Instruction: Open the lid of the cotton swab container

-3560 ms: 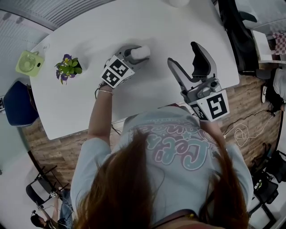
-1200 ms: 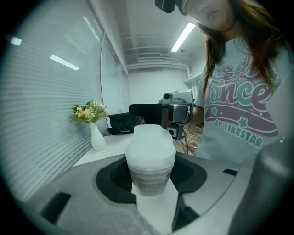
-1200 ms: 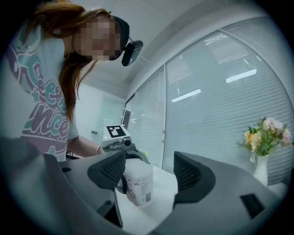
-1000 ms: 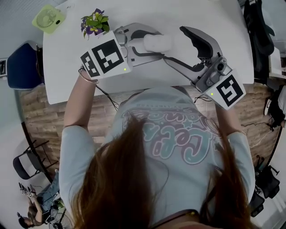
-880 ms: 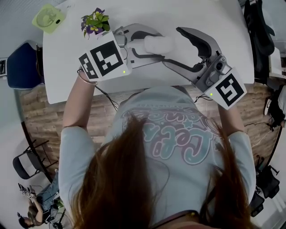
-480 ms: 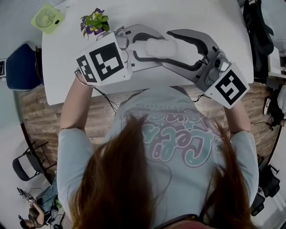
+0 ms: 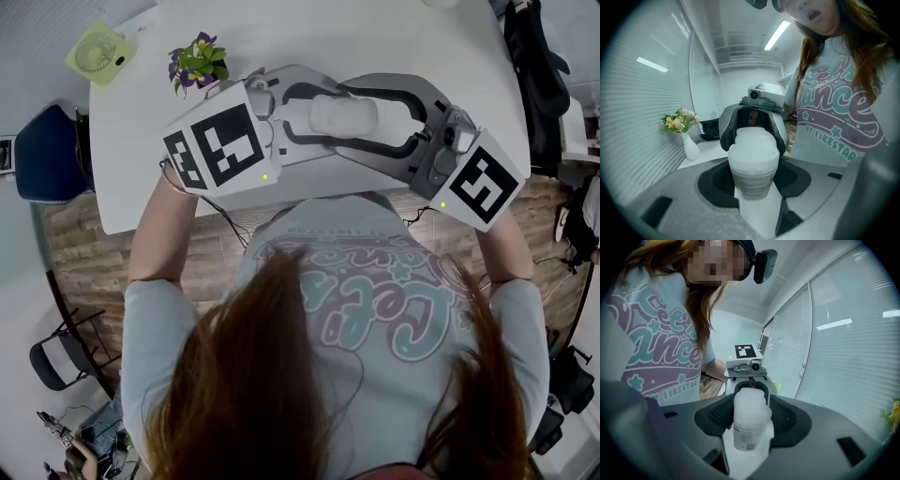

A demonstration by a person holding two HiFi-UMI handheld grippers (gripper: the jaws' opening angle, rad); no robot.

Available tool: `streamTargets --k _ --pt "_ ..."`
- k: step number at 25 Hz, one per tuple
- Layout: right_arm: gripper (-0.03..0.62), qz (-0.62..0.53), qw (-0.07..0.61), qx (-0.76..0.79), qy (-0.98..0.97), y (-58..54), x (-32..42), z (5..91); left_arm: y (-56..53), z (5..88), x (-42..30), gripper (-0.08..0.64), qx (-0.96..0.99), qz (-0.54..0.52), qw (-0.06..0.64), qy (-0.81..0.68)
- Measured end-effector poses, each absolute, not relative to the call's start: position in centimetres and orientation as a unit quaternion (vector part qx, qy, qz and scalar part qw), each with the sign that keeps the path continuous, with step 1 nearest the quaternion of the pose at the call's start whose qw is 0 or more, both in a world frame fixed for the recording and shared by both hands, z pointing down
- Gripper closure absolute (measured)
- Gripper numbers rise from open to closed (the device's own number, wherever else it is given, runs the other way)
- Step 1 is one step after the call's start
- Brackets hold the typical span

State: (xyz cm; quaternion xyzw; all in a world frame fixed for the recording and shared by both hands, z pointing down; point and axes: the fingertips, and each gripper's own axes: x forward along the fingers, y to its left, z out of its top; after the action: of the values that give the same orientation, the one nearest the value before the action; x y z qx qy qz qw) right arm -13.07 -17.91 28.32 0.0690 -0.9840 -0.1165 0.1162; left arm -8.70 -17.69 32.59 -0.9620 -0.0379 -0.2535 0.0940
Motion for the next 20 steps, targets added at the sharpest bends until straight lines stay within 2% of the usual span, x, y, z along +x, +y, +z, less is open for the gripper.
streamTargets --k 15,20 --pt "0.373 -0.086 0.11 0.03 -0.99 -17.89 -13.54 28.37 -17.72 32.57 -8.8 0.362 -0.961 -0.253 0.104 -0.036" --pt "0.38 -0.041 0.091 0.023 -0.995 -18.06 -13.04 28.07 -17.92 32.82 -8.3 0.364 -0.956 -0.265 0.127 -0.027"
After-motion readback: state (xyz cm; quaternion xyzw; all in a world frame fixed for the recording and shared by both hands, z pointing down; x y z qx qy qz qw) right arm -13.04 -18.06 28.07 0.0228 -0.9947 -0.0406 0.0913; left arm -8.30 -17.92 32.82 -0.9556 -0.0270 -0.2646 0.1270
